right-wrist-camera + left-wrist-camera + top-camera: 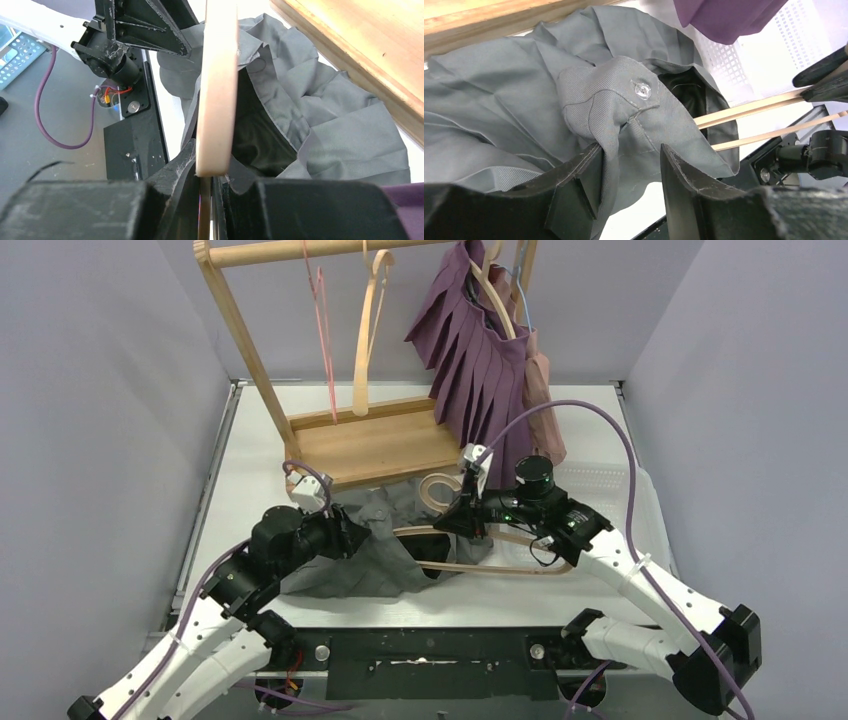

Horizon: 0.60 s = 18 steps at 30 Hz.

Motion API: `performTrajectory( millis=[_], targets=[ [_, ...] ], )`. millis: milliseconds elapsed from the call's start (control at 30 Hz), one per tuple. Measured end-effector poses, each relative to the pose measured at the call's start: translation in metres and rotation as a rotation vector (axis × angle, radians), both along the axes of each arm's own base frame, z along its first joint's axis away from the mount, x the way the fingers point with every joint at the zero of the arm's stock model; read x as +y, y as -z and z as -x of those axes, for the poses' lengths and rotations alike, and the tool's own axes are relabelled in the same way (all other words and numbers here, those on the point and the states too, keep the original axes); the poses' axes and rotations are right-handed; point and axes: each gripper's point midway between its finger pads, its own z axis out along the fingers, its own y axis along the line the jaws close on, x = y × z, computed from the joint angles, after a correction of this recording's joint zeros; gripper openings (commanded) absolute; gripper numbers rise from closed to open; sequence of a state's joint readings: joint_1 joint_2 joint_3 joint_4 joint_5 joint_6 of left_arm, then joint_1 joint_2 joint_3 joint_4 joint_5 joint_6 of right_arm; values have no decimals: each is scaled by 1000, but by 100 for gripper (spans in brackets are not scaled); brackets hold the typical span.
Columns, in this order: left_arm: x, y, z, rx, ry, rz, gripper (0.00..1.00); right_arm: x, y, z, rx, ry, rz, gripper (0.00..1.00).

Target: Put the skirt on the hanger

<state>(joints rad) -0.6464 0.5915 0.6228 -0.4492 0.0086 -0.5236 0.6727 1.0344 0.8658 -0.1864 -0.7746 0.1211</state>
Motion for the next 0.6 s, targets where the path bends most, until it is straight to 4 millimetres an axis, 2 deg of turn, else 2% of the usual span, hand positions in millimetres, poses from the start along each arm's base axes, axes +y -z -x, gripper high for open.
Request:
performTrajectory(
  millis=[133,267,300,333,367,467,600],
  targets=[
    [-8,10,-3,29,25,-9,43,2,10,1,25,-3,-3,0],
    [-10,39,-7,127,17,-80,37,2,17,8,47,-37,-5,0],
    [-9,46,-6,150,15,-99,32,3,17,10,49,-50,-8,0],
    [-9,51,-6,166,16,-113,20,3,17,13,53,-64,-12,0],
    [-8,52,-6,170,18,-121,1,3,16,15,55,-74,-15,0],
    [-7,47,-6,156,27,-139,0,3,13,21,50,-111,-26,0],
    [-6,27,-9,83,50,-138,0,-1,13,20,21,-104,-16,0]
  ],
)
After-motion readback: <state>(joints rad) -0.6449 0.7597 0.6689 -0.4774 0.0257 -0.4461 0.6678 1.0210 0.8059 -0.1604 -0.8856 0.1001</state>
